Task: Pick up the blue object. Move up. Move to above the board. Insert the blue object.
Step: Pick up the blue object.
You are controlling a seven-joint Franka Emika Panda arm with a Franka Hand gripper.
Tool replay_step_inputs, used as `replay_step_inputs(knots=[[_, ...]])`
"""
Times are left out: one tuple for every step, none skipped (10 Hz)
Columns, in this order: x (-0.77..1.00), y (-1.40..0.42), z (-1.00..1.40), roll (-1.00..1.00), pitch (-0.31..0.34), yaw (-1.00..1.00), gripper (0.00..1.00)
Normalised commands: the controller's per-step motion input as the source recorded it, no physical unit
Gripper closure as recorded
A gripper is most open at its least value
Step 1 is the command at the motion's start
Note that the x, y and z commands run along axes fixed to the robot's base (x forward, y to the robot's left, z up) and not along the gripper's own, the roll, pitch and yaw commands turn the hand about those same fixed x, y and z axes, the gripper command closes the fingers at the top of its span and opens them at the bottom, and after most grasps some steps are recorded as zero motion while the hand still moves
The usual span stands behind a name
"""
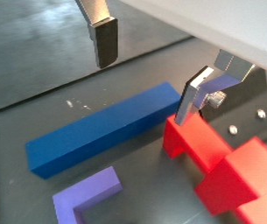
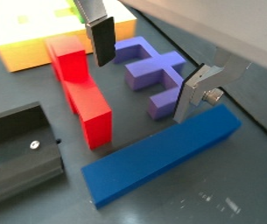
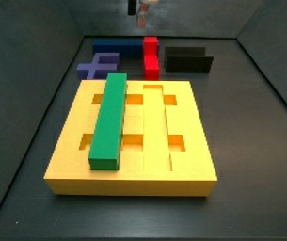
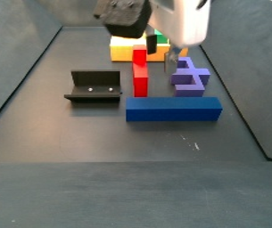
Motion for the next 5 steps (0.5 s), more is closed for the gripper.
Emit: replay_step_inputs(knots=[[0.00,0.00,-0.42,-0.21,-0.004,-0.79,0.00],[-0.06,0.21,-0.47,-0.16,0.000,-0.64,0.00],[-0.42,0.52,-0.18,0.00,0.000,-0.39,0.00],[-0.61,0.51,-0.15,0.01,-0.019,-0.27,0.00],[-0.48,0.38,-0.17,0.01,-0.026,-0.19,0.00]])
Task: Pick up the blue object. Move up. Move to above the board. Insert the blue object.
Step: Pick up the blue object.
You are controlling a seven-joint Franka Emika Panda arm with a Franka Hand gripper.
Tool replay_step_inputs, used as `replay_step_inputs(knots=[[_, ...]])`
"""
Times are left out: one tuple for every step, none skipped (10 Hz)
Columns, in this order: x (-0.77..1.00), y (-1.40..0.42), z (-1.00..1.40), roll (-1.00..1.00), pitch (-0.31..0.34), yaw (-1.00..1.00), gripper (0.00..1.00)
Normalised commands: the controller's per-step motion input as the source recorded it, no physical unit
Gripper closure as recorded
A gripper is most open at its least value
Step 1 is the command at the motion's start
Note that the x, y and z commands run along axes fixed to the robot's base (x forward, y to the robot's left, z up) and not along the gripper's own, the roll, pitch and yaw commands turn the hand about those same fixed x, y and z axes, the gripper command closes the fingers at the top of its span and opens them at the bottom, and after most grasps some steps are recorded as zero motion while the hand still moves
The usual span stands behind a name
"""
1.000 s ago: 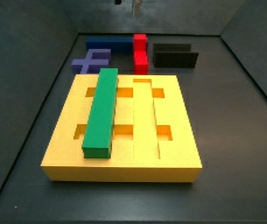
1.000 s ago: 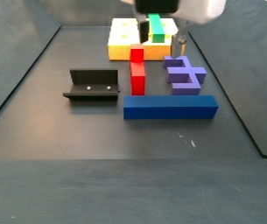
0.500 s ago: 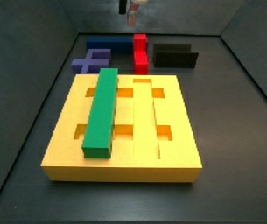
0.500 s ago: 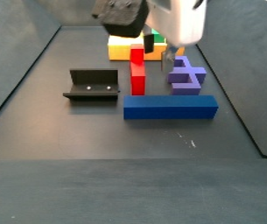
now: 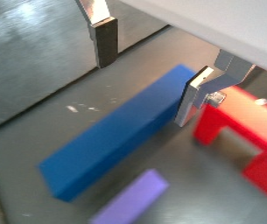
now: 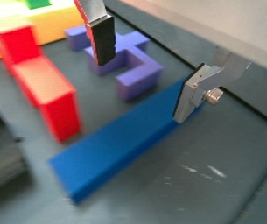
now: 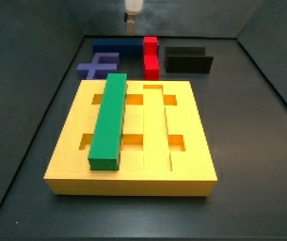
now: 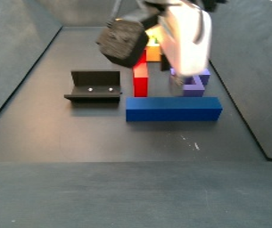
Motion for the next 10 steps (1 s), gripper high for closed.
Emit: replay_step_inputs(knots=[[-0.28,-0.05,-0.13,0.24,0.000,-0.23,0.00],[-0.17,0.00,-0.40,0.26,0.000,-0.11,0.00],[0.11,0.09,-0.35,0.14,0.000,0.03,0.00],[0.29,0.09,-0.28,0.19,0.049,0.10,0.00],[0.00,0.15,-0.28,0.14,0.016,0.03,0.00],[0.00,0.17,-0.14,0.00,0.010,0.00,0.00],[0.12,0.24,-0.15,0.00,0.027,0.00,0.00],[0.11,0.21,-0.12,0.02,0.019,0.00,0.00],[0.20,0.00,-0.21,0.15,0.000,0.10,0.00],[0.23,0.00,-0.20,0.18,0.000,0.09,0.00]])
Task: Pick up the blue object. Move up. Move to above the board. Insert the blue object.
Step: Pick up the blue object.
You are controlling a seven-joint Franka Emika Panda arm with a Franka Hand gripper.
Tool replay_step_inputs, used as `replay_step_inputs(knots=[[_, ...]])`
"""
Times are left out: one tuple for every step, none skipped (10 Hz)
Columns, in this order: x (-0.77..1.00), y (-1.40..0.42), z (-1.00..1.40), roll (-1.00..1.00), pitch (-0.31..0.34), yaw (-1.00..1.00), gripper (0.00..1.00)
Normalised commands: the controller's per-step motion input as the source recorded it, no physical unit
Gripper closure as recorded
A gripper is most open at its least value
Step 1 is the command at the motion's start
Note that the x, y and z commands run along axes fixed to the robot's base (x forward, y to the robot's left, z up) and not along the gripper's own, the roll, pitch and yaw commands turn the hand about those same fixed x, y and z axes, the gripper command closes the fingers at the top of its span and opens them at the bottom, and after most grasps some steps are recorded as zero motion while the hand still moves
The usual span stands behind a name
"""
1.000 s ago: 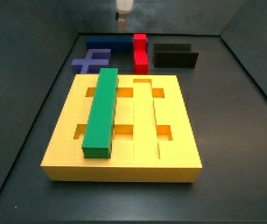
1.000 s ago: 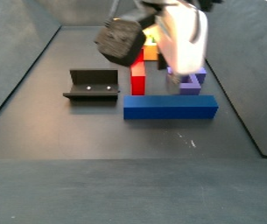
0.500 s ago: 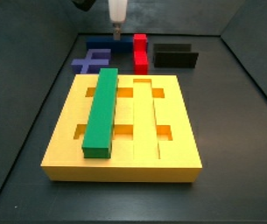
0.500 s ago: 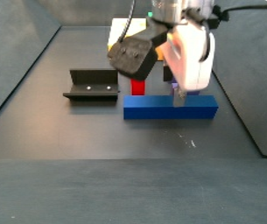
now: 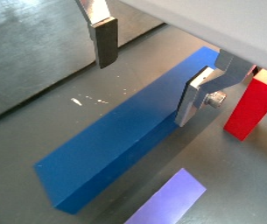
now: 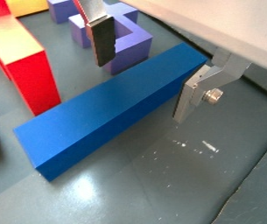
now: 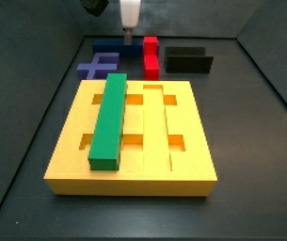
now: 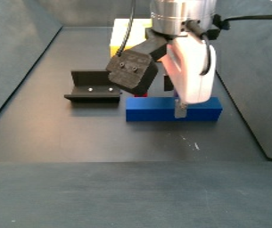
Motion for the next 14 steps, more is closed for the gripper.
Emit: replay_step_inputs(knots=[[0.00,-0.19,-0.04,0.18,0.000,0.06,0.00],[-0.13,0.00,-0.12,0.13,0.000,0.00,0.00],[-0.25,0.00,-0.15,0.13,-0.006,0.00,0.00],[-0.17,0.08,-0.20,0.09,0.000,0.00,0.00],[-0.03,0.11,-0.23,0.04,0.000,0.00,0.00],[0.00,0.10,-0.23,0.02,0.000,0.01,0.00],[0.05,0.10,-0.23,0.02,0.000,0.03,0.00],[0.03,0.00,-0.10,0.00,0.000,0.00,0.00],[0.01,0.00,-0.05,0.00,0.000,0.00,0.00],[0.16,0.01,-0.12,0.00,0.000,0.00,0.00],[0.21,0.08,-0.03,0.00,0.021,0.00,0.00],[0.16,0.09,-0.02,-0.01,0.004,0.00,0.00],[0.05,0.05,-0.06,0.00,0.000,0.00,0.00],[-0.13,0.02,-0.09,0.00,0.000,-0.03,0.00]])
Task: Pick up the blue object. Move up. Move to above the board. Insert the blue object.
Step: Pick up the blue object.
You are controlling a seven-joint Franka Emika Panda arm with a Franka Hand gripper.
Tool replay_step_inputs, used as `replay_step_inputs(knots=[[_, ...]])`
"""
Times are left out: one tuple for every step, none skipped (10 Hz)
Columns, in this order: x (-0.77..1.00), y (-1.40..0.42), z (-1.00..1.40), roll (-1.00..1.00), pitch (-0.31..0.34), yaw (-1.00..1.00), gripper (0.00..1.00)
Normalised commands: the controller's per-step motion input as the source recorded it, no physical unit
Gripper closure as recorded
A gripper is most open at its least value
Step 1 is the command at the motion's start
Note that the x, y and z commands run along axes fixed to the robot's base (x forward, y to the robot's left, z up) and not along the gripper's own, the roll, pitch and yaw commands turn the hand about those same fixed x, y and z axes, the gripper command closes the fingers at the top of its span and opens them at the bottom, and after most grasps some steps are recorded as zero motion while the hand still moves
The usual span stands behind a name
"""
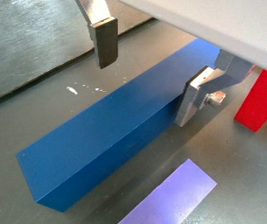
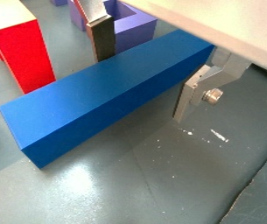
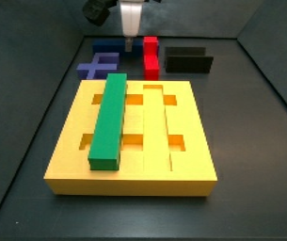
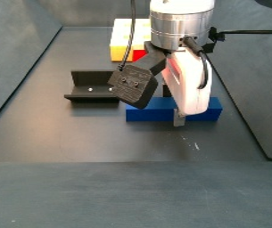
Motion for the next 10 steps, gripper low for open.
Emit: replay_step_inputs(knots=[[-0.12,0.00,-0.04,0.00,0.000,0.00,0.00],[0.00,0.00,0.00,0.00,0.000,0.00,0.00],[0.00,0.00,0.00,0.00,0.000,0.00,1.00],[0.00,0.00,0.00,0.00,0.000,0.00,1.00],[0.00,0.00,0.00,0.00,0.000,0.00,1.00],[0.00,0.00,0.00,0.00,0.000,0.00,1.00],[0.00,0.00,0.00,0.00,0.000,0.00,1.00],[0.00,0.00,0.00,0.00,0.000,0.00,1.00],[0.00,0.00,0.00,0.00,0.000,0.00,1.00],[0.00,0.00,0.00,0.00,0.000,0.00,1.00]])
